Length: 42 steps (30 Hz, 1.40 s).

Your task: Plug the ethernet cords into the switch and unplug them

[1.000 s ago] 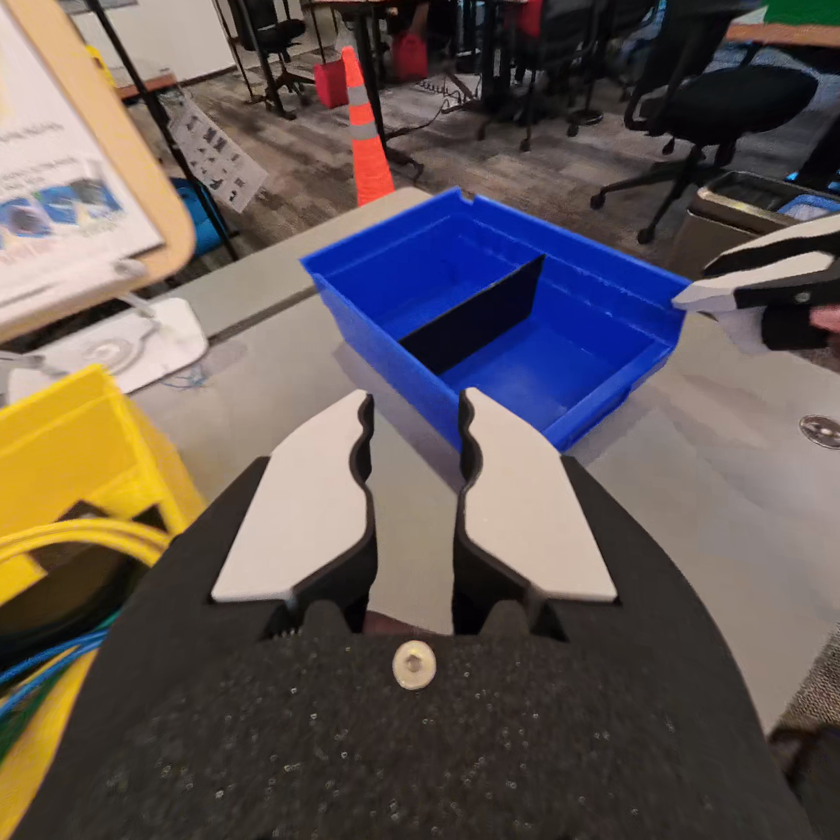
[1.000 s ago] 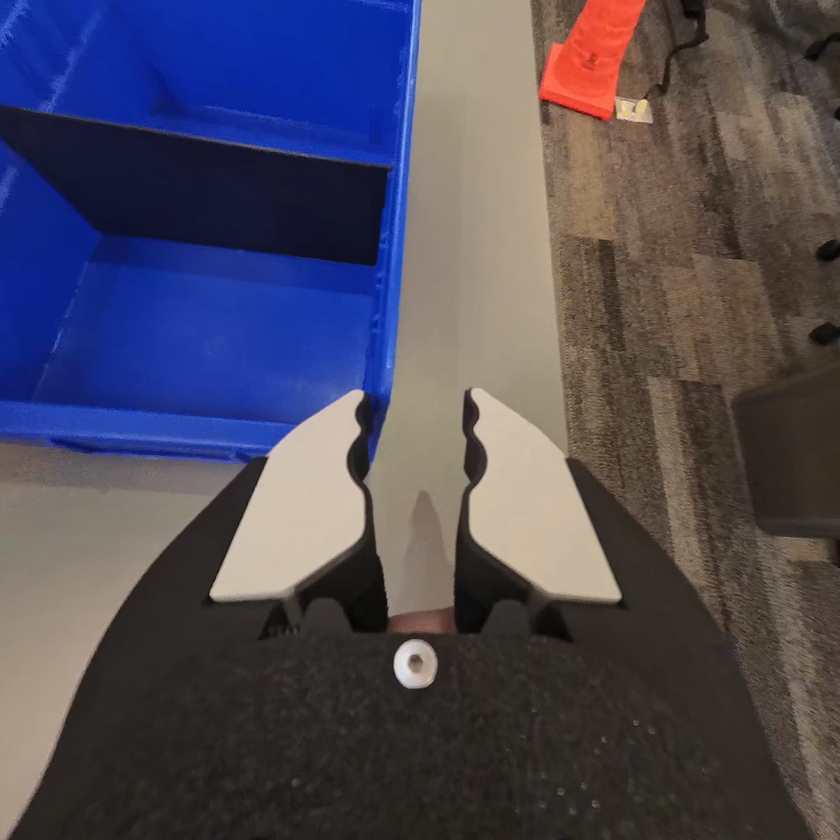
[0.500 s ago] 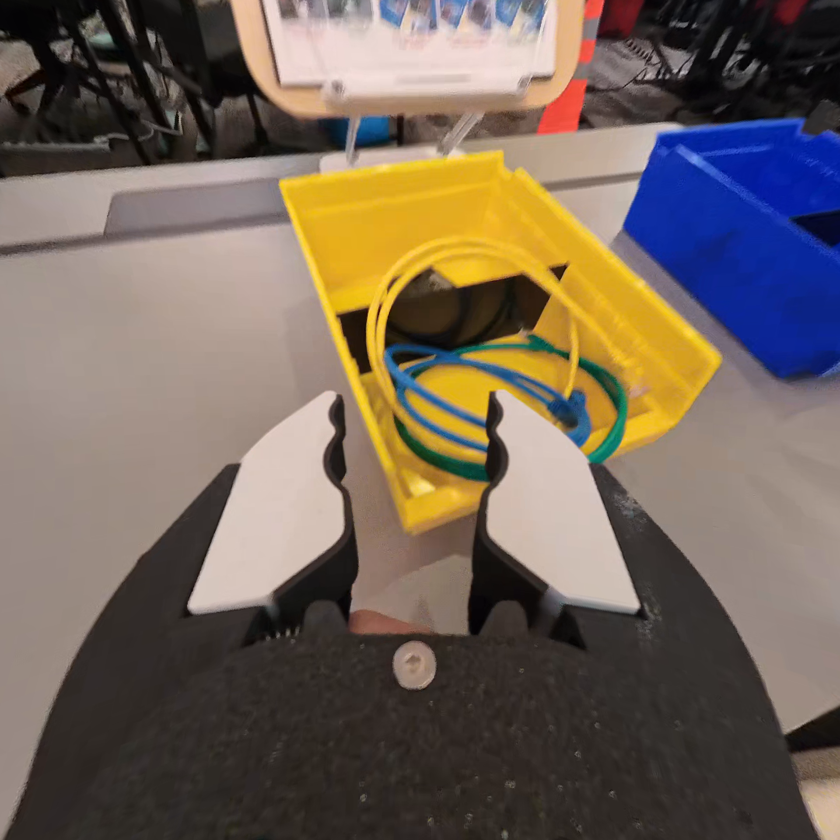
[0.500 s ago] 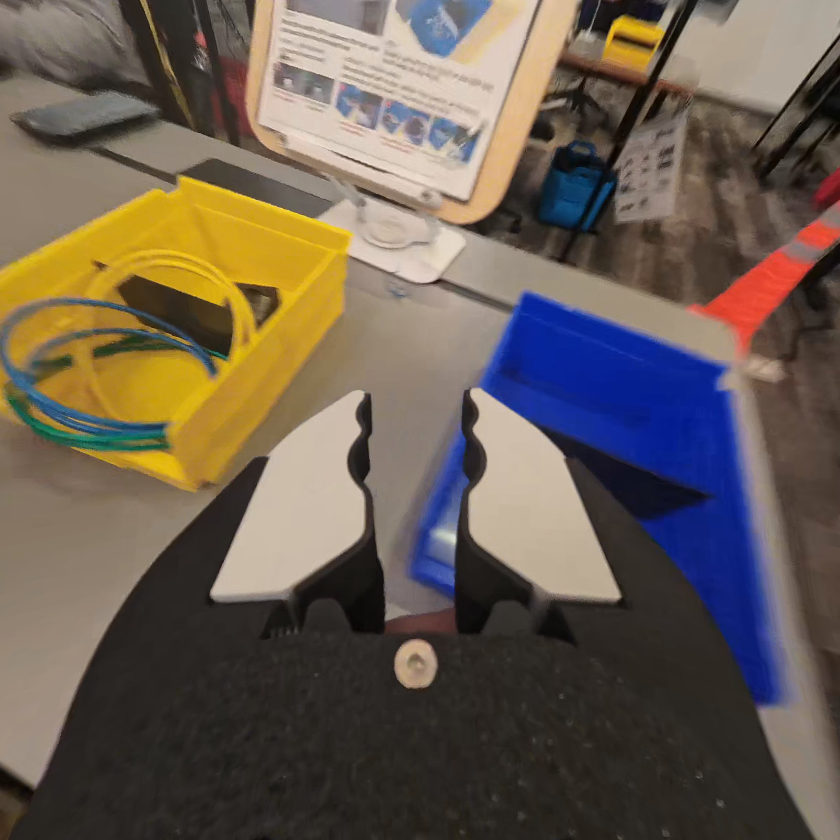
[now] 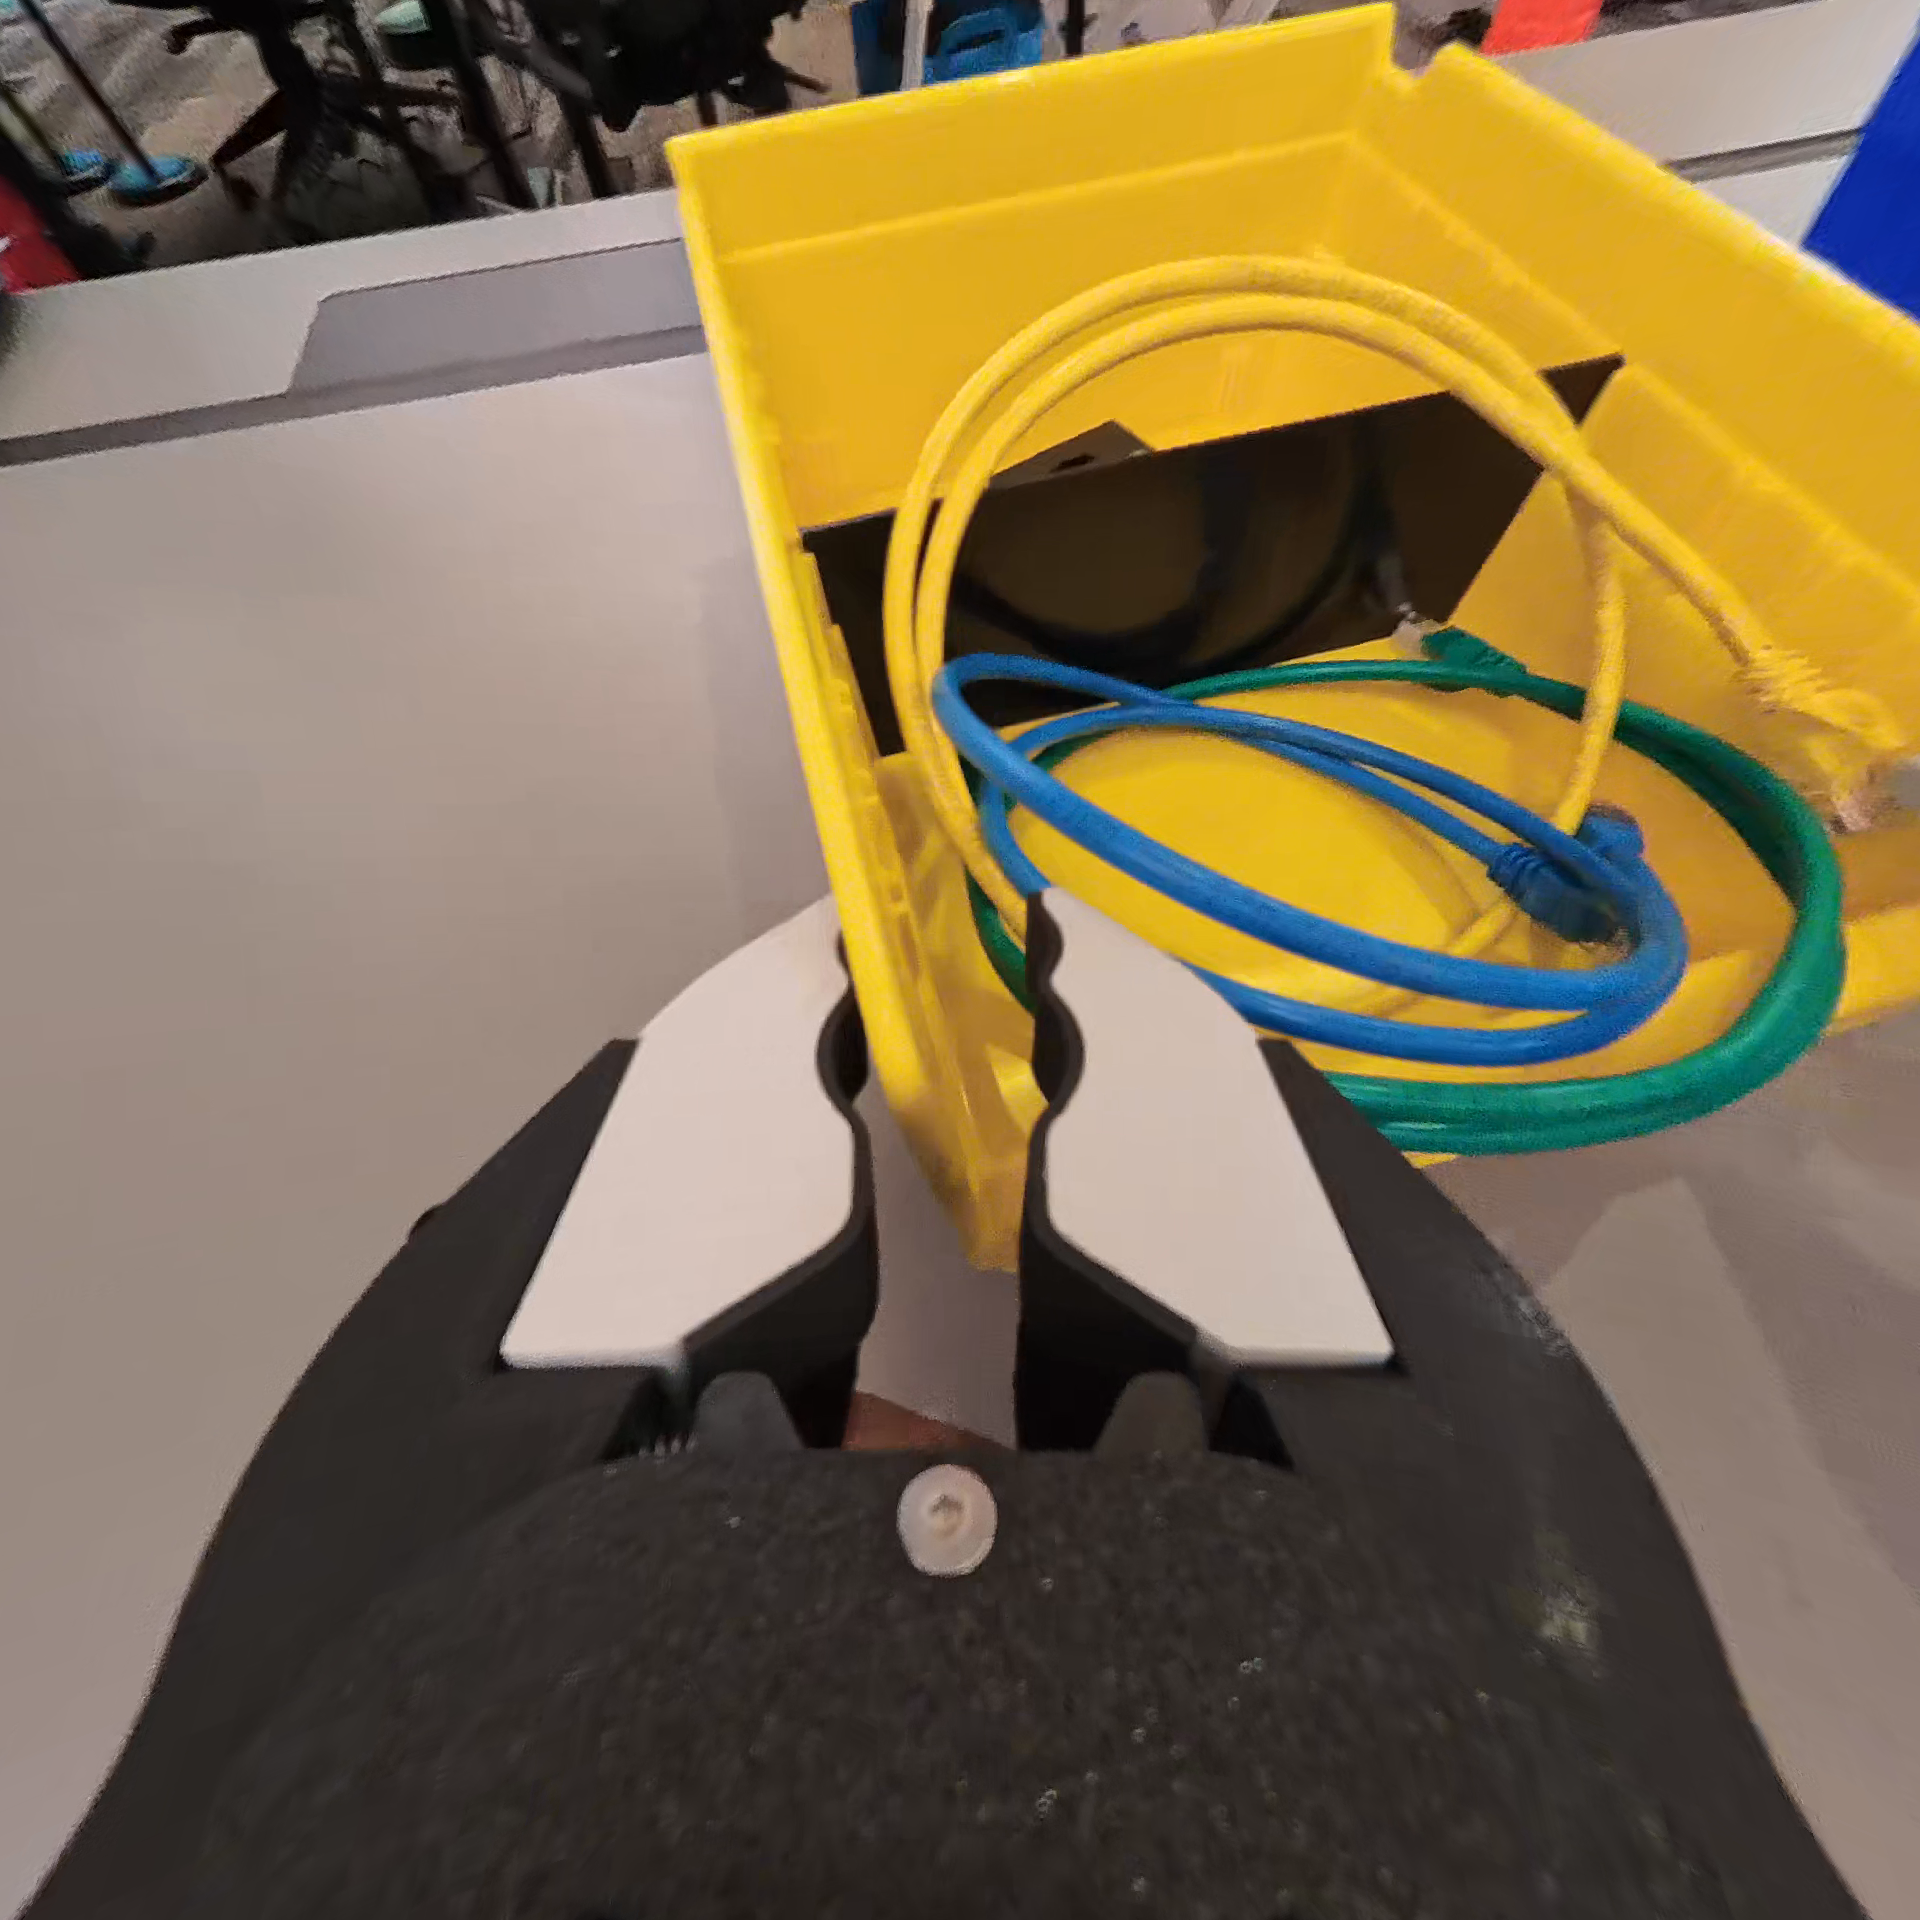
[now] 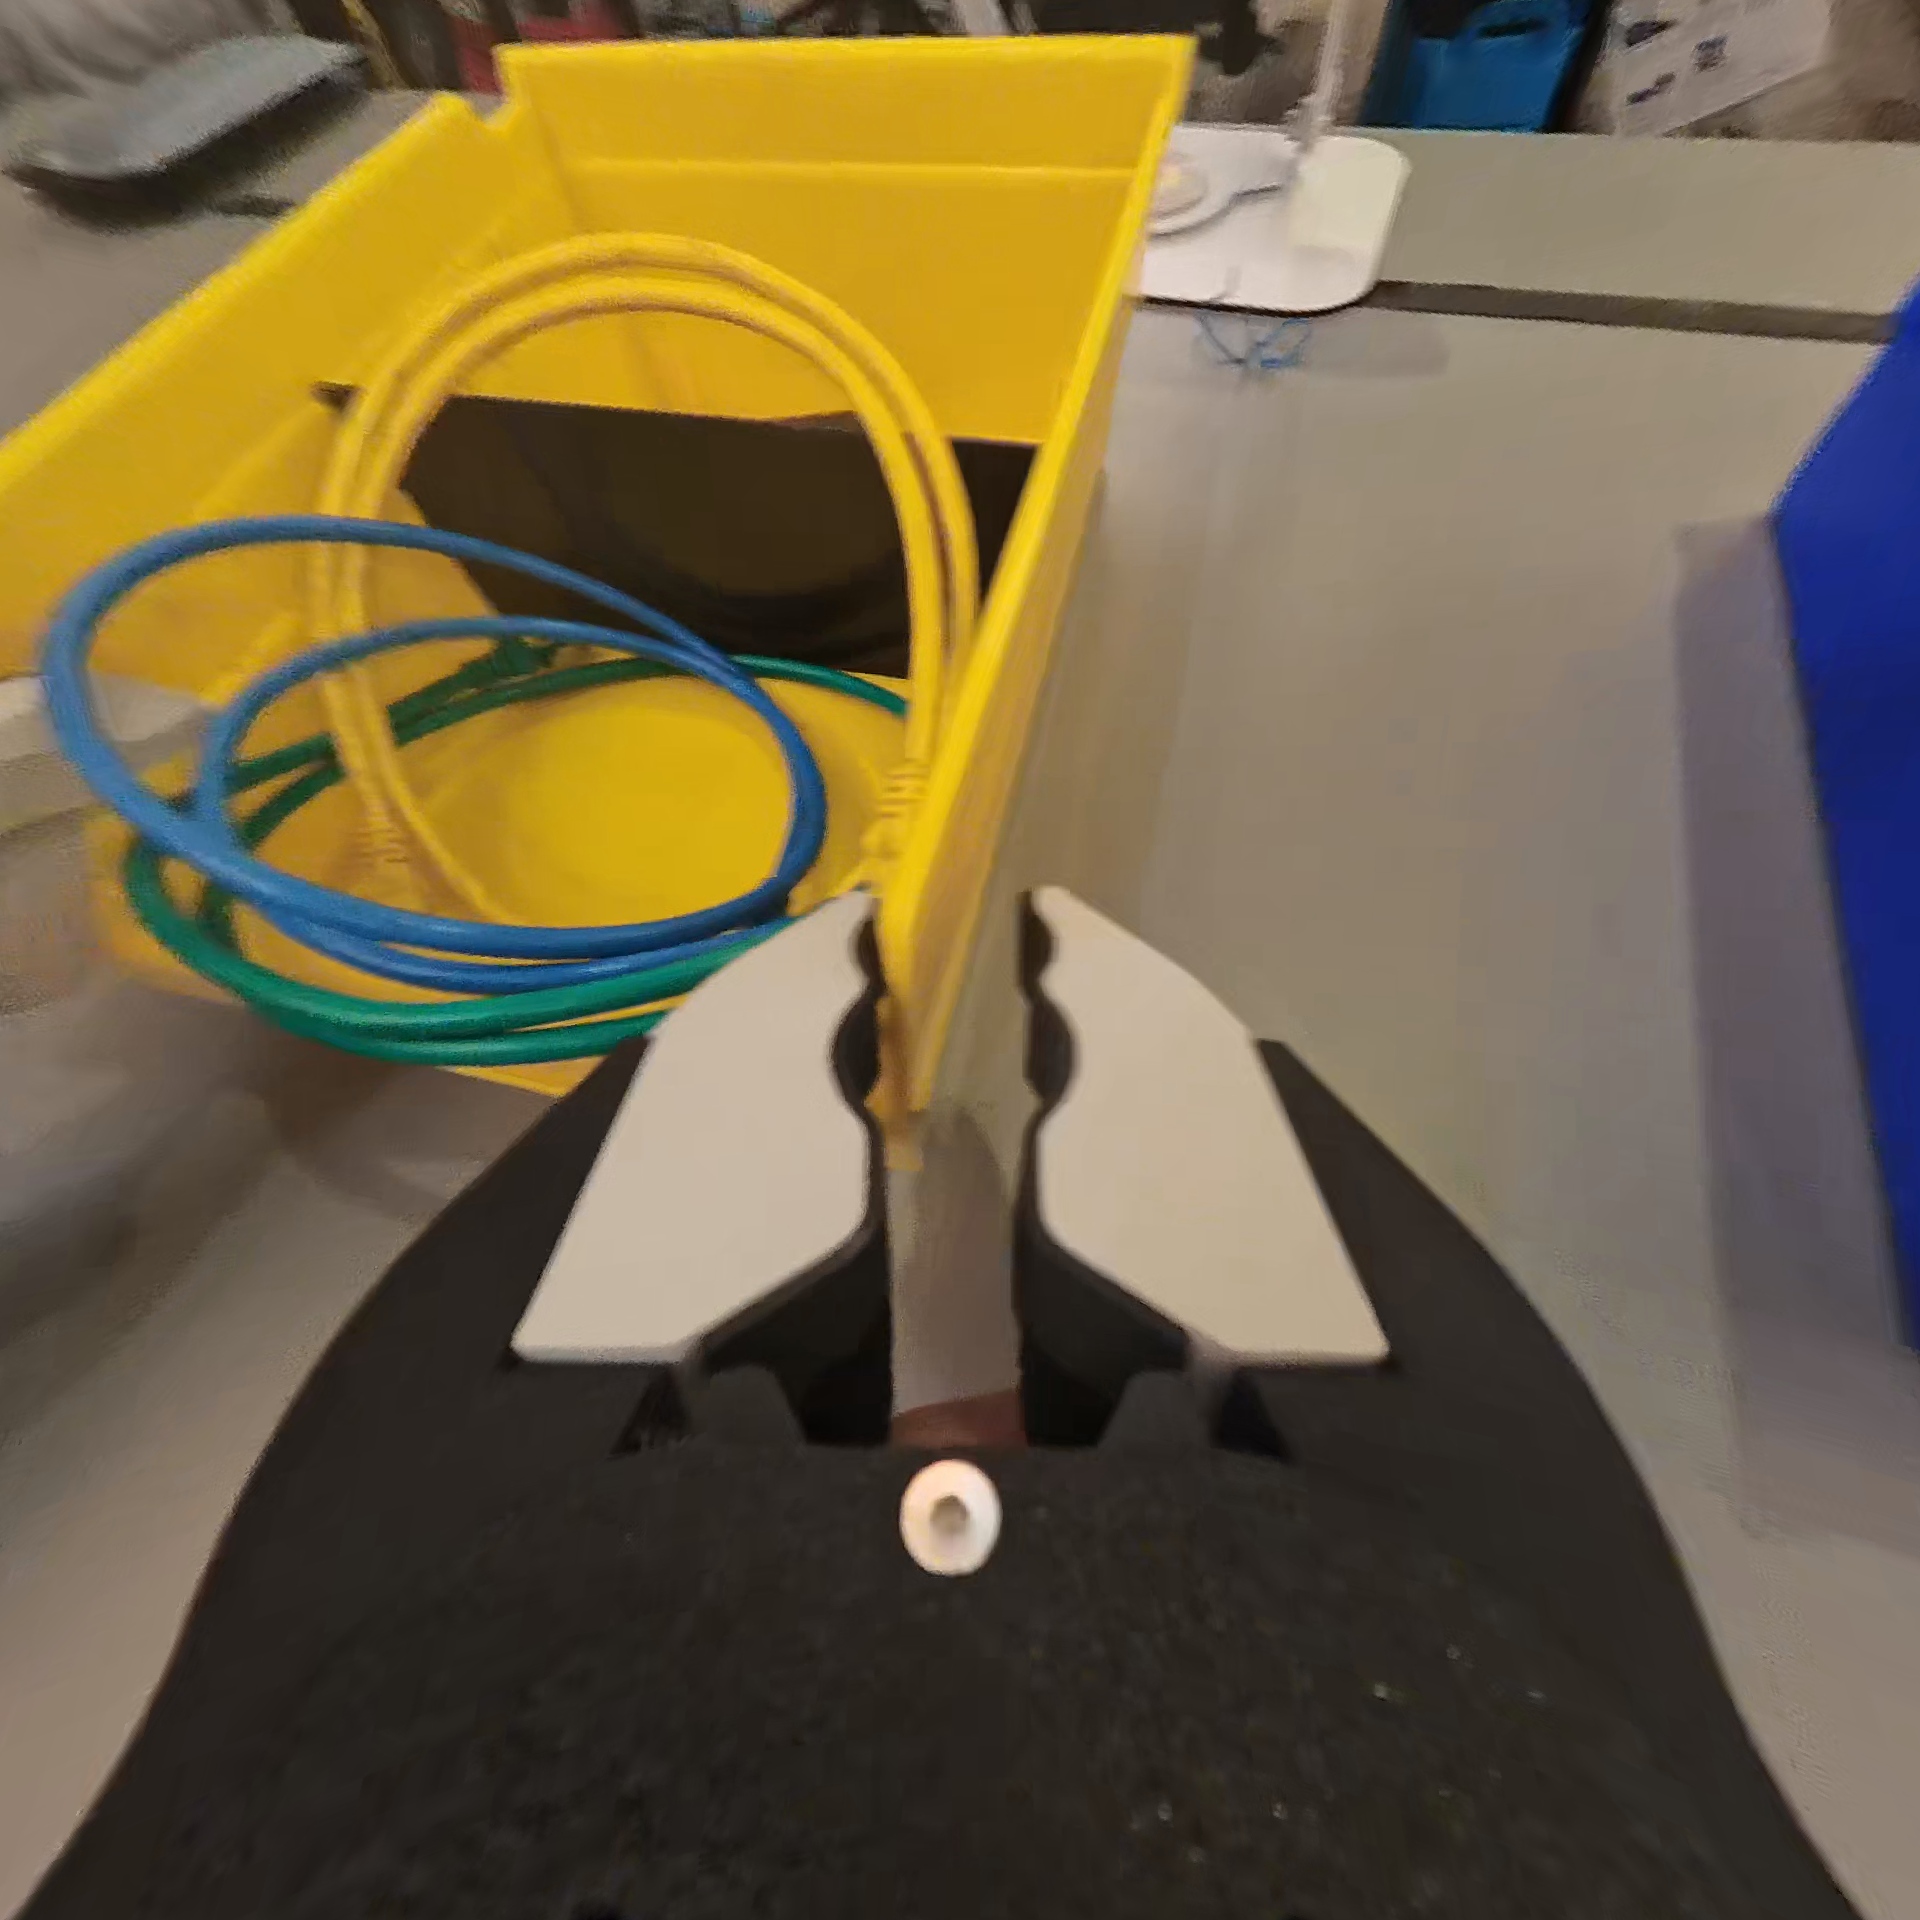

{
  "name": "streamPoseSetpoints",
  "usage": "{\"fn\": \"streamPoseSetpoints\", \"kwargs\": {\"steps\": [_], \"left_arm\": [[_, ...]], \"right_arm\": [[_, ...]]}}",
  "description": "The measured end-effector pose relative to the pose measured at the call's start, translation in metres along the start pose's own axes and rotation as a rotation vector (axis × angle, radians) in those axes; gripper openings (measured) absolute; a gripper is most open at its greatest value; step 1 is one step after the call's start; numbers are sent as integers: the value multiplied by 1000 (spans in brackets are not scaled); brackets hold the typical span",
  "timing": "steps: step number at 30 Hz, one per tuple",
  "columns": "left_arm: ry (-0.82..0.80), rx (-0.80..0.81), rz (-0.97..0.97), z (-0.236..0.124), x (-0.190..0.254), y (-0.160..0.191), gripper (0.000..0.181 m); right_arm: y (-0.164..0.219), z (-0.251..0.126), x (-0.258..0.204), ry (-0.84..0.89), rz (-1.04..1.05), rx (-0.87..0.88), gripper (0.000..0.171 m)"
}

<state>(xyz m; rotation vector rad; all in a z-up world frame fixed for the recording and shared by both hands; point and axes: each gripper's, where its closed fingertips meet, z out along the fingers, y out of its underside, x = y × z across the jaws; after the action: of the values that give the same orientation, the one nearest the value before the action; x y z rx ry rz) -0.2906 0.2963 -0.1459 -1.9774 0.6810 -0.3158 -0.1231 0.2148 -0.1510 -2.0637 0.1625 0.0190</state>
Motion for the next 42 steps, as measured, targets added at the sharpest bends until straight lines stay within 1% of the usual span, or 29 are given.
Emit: {"fn": "streamPoseSetpoints", "kwargs": {"steps": [1,2,6,8,11,14,18,21,23,24,26,28,29,31,33,35,38,39,42], "left_arm": [[-16,-5,-6,1,-2,-1,16],[-17,-6,-14,0,-5,-1,7],[-16,-10,-8,-1,-14,-1,5],[-5,-7,-43,-6,-26,-5,4],[-58,49,-19,-19,-61,-16,5],[-139,78,24,-35,-109,-22,5],[-192,63,58,-45,-179,-7,5],[-209,37,83,-43,-220,7,5],[-199,1,18,-36,-241,19,5],[-182,-32,-42,-31,-248,27,6],[-152,6,-124,-27,-256,29,5],[-163,-4,-117,-26,-260,29,7],[-181,-6,-109,-26,-262,29,9],[-209,-4,-126,-27,-264,29,12],[-237,-1,-139,-29,-266,28,17],[-265,18,-137,-35,-270,25,23],[-255,113,-184,-49,-272,11,22],[-214,147,-224,-53,-269,6,22],[-92,266,-365,-65,-255,-7,27]], "right_arm": [[0,1,-2,0,16,7,8],[-1,3,1,42,-8,15,7],[-12,-2,-3,174,-123,53,5],[-25,-5,-16,188,-125,106,5],[-41,1,-45,145,-106,126,5],[-51,19,-88,94,-110,117,5],[-51,49,-156,12,-135,75,6],[-38,70,-197,-12,-159,24,8],[-26,83,-217,-41,-157,-14,10],[-27,85,-224,-52,-152,21,9],[-27,87,-235,-70,-181,30,12],[-26,85,-240,-96,-181,19,13],[-23,84,-242,-127,-173,-14,14],[-18,75,-248,-227,-164,-65,20],[-13,55,-247,-326,-194,-69,25],[3,26,-232,-400,-195,-55,28],[30,-31,-199,-548,-161,33,28],[36,-46,-184,-564,-178,63,28],[44,-73,-125,-494,-191,45,28]]}}
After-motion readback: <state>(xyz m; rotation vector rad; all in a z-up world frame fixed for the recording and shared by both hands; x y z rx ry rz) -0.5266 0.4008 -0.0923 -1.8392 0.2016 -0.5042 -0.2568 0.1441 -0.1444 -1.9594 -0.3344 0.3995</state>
